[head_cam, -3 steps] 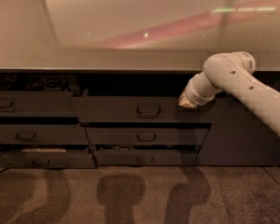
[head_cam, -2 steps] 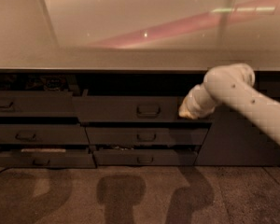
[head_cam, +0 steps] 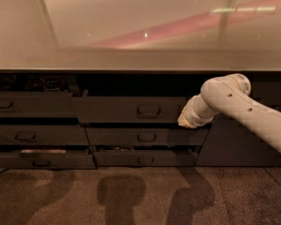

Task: Open top drawer

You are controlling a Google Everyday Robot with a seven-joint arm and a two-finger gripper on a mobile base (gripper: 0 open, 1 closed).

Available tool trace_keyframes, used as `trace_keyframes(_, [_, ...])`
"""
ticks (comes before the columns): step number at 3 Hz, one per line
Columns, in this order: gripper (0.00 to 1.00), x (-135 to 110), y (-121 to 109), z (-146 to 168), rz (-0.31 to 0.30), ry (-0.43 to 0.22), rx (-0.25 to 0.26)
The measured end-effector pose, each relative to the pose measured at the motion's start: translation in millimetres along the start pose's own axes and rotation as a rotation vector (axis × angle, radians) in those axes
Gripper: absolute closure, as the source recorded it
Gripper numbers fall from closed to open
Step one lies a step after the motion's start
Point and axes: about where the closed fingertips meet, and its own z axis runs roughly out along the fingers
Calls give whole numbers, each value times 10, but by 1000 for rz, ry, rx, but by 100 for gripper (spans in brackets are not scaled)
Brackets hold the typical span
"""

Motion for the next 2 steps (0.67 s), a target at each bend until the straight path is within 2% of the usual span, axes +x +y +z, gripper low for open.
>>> trace_keyframes(1, [34,0,-1,0,0,0,0])
trace_keyframes(2, [11,-26,-242,-101,32,18,17])
